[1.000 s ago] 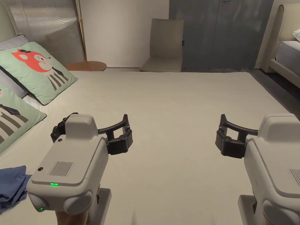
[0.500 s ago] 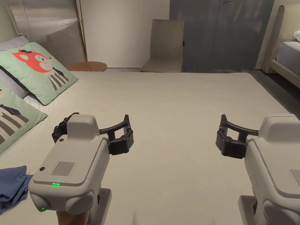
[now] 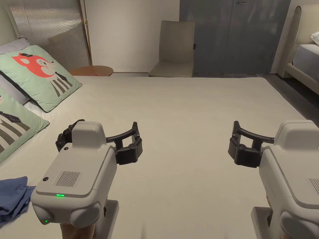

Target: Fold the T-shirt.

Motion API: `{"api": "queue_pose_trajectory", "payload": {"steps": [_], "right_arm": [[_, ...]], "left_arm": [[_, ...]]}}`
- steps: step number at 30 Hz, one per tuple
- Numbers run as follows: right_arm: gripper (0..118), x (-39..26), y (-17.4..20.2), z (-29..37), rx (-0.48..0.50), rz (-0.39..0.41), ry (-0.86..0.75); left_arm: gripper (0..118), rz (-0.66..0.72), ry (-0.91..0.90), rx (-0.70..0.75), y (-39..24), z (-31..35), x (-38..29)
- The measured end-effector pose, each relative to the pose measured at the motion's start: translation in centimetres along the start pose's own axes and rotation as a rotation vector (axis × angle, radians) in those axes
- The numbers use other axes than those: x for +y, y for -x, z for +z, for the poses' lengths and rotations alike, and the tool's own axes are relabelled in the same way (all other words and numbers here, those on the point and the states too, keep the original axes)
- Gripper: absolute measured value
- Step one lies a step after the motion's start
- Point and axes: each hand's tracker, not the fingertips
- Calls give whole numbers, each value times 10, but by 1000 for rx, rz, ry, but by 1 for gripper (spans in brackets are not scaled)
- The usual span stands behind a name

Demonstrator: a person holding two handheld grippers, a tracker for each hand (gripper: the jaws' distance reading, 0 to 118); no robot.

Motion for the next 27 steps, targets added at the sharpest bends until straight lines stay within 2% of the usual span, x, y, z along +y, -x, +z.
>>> {"api": "queue_pose_trajectory", "payload": {"steps": [4,6,12,15,20,27], "right_arm": [[117,-3,-1,-7,16,-15,66],[118,-1,-2,-12,28,-63,157],[117,13,0,-28,-133,-235,517],[117,18,-3,-35,-176,-266,650],[117,21,-6,-27,-126,-281,626],[118,27,-3,-20,-133,-238,594]], "left_arm": [[110,9,4,-7,1,0,0],[110,14,3,-7,1,0,1],[110,21,0,-17,1,2,5],[110,25,-4,-17,2,2,6],[110,29,-7,-15,4,1,6],[110,27,-9,-11,5,4,5]]}}
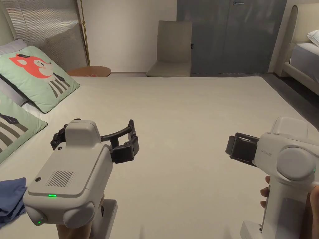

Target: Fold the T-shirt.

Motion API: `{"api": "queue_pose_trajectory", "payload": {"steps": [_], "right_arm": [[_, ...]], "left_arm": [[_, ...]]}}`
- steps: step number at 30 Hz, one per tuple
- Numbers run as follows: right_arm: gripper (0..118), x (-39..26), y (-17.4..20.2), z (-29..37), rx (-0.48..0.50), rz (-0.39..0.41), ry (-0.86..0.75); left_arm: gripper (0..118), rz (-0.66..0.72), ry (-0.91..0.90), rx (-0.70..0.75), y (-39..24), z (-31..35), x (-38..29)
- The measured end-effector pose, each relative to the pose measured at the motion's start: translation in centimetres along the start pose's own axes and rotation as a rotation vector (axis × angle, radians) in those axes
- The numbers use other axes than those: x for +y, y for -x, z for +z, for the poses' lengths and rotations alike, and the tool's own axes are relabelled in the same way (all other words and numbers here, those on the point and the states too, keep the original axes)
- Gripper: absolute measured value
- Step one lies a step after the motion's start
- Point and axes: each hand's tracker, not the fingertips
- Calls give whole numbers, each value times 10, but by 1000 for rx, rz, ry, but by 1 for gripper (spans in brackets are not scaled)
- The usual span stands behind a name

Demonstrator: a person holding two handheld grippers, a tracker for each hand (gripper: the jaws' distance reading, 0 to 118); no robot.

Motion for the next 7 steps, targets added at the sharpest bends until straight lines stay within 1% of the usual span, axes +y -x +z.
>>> {"api": "queue_pose_trajectory", "payload": {"steps": [2,4,7], "right_arm": [[118,1,-2,-1,5,-1,-20],[118,1,-1,2,3,20,-40],[118,2,-4,2,13,-8,-45]], "left_arm": [[110,1,-1,2,0,1,0],[110,3,1,-1,0,1,0],[110,3,0,0,0,1,0]]}}
